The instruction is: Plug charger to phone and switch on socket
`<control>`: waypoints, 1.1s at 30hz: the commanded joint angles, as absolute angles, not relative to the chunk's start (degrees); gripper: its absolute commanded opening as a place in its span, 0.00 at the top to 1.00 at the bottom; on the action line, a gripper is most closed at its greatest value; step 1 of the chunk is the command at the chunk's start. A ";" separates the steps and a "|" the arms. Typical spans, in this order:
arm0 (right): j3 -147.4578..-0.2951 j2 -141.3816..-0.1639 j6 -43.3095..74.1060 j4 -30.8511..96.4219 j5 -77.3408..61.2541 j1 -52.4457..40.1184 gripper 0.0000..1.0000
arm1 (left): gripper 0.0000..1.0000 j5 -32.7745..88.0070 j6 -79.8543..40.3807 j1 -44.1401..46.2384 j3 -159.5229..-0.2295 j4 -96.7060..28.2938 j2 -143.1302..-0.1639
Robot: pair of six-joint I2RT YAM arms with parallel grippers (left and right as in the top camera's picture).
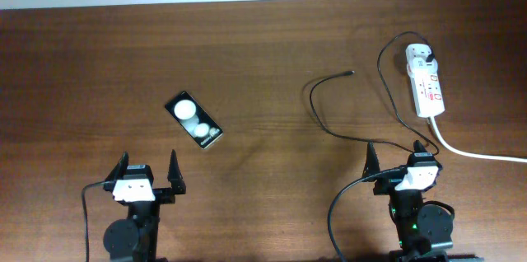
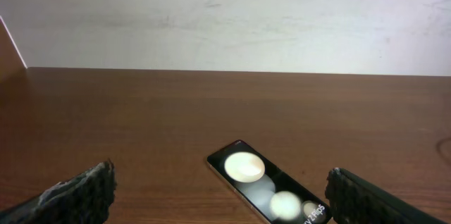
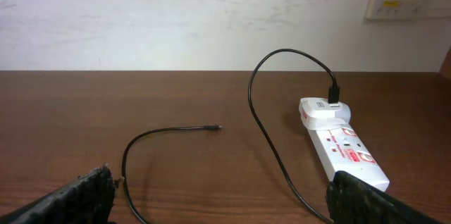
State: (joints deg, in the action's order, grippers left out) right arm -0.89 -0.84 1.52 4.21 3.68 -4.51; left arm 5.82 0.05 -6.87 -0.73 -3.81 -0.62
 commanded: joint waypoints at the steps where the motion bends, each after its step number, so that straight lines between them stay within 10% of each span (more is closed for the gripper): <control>1: -0.32 -0.36 1.72 4.10 4.60 -4.91 0.01 | 0.01 6.44 0.93 -7.18 -0.51 -3.95 -0.38; 33: -0.32 -0.36 1.72 4.10 4.60 -4.91 0.01 | 0.01 6.44 0.93 -7.18 -0.51 -0.43 -0.38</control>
State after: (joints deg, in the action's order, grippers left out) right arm -0.89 -0.84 1.50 4.21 3.68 -4.51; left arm 5.82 0.05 -6.87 -0.71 -3.01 -0.62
